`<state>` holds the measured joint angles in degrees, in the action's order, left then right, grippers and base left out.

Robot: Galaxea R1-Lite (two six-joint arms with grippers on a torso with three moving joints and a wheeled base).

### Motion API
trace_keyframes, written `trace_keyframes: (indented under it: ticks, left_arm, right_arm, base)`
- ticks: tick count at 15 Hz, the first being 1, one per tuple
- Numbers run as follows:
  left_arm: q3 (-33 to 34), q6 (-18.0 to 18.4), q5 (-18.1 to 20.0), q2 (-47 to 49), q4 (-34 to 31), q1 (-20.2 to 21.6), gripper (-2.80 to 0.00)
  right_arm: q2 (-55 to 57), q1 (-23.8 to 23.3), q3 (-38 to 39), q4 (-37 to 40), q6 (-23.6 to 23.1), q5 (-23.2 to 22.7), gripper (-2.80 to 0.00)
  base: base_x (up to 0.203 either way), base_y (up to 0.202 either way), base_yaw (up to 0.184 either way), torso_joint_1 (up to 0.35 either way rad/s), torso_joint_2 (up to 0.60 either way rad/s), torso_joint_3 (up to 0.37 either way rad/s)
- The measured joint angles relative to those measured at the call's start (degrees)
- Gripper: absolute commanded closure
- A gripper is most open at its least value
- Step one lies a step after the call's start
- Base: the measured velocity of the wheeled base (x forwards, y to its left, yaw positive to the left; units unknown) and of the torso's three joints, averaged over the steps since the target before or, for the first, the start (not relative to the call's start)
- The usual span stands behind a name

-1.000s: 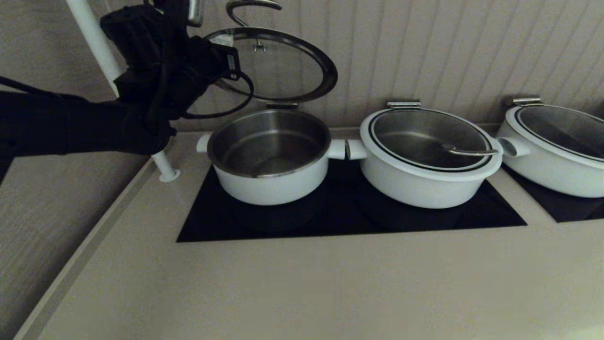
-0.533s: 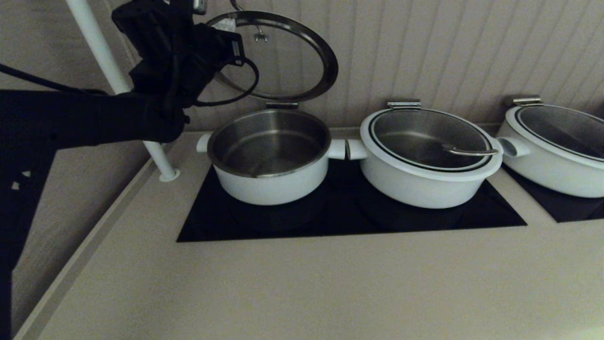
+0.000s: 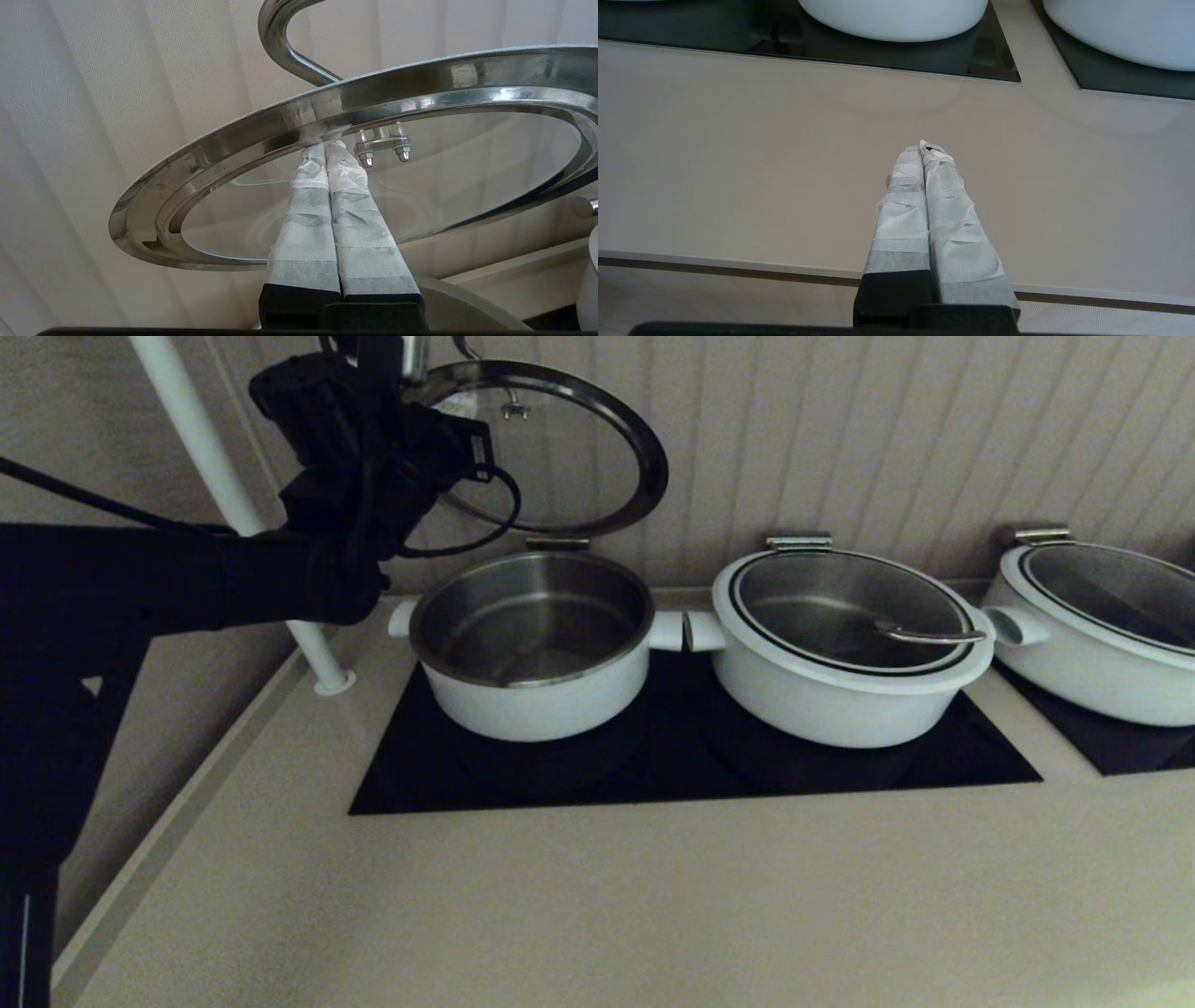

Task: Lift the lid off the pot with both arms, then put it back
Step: Open the pot lid completely

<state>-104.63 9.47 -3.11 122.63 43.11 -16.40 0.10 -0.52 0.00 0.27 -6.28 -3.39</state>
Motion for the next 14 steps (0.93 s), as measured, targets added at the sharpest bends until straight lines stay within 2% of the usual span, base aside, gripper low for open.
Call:
trace_keyframes:
  ticks: [10,14]
  left_arm:
    - [11.4,0.1,0.1,-7.6,0.4,1.9,0.00]
    - [20.1,0.0,0.0,-13.1,0.4,2.4,0.00]
  right_arm:
    - [0.0,0.0,0.0,0.0,0.0,0.0,0.00]
    - [0.0,0.0,0.0,0.0,0.0,0.0,0.00]
  base:
    - [0.000,0.000,0.000,0.000,0.00,0.000]
    - [0.000,0.000,0.000,0.000,0.00,0.000]
